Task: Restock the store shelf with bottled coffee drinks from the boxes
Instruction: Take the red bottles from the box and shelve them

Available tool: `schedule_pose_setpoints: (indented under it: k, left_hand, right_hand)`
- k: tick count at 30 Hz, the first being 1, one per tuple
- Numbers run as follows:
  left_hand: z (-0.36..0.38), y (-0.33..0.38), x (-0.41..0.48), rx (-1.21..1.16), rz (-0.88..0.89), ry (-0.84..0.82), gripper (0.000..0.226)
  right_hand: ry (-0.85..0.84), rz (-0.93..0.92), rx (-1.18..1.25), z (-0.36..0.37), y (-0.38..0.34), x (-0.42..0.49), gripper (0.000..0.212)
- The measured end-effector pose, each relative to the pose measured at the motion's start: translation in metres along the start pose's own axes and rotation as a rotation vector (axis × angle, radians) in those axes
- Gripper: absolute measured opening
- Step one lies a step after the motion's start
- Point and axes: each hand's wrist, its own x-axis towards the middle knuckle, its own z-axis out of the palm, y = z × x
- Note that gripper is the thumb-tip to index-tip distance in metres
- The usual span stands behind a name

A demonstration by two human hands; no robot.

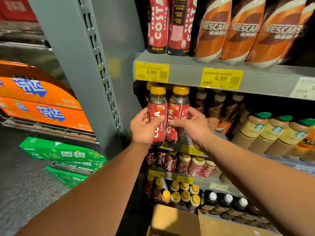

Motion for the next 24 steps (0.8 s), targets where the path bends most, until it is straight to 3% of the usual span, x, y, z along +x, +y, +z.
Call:
schedule_pose_setpoints:
  k: [5, 8, 19, 24]
  left_hand:
    - [0.010, -0.007, 0.012, 0.066, 0.116, 0.091, 0.037]
    - [0.015, -0.013, 0.019, 0.124, 0.144, 0.143, 0.027]
    - [0.017, -0.044, 0.035, 0.215, 0.148, 0.206, 0.025]
    - [0.017, -0.051, 0.034, 0.212, 0.121, 0.260, 0.027]
  right_hand:
    - [0.034, -0.016, -0.065, 0.002, 0.007, 0.015, 0.039]
    - [0.050, -0.014, -0.088, 0.003, 0.009, 0.021, 0.040]
    - [0.081, -0.051, -0.206, 0.005, 0.030, 0.028, 0.043]
    - [0.114, -0.003, -0.105, 0.009, 0.040, 0.027, 0.050]
